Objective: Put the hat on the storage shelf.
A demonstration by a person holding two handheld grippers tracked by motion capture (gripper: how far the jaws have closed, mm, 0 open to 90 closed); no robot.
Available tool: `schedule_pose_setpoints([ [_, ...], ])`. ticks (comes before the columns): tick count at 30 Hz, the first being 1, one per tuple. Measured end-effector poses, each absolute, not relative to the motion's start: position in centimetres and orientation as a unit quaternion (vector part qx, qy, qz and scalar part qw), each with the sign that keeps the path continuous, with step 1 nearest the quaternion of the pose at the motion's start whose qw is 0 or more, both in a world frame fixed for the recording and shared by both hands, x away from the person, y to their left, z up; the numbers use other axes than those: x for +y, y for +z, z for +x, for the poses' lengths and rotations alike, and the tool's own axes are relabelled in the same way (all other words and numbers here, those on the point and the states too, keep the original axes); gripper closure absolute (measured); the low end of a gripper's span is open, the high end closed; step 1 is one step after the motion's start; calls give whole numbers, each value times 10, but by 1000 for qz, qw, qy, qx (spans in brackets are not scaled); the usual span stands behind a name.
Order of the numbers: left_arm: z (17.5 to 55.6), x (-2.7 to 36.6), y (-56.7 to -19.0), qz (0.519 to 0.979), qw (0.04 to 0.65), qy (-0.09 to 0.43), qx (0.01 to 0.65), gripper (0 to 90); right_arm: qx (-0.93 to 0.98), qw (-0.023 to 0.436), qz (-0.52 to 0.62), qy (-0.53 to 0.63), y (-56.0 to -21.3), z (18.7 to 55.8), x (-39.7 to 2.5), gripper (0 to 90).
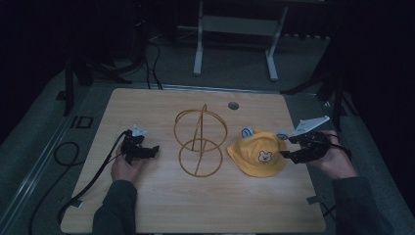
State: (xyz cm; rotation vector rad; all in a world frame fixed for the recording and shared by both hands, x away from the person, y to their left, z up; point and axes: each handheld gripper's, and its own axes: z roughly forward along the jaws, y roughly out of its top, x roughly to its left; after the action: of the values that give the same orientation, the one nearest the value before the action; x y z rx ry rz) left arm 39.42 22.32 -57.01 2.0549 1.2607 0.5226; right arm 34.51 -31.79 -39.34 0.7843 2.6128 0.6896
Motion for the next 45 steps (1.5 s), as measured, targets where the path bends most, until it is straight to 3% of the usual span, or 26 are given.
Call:
schedule_pose_setpoints([
  [45, 394, 223, -570, 786, 331, 199, 483, 140, 949, 128, 229, 175, -386, 405, -273, 457],
])
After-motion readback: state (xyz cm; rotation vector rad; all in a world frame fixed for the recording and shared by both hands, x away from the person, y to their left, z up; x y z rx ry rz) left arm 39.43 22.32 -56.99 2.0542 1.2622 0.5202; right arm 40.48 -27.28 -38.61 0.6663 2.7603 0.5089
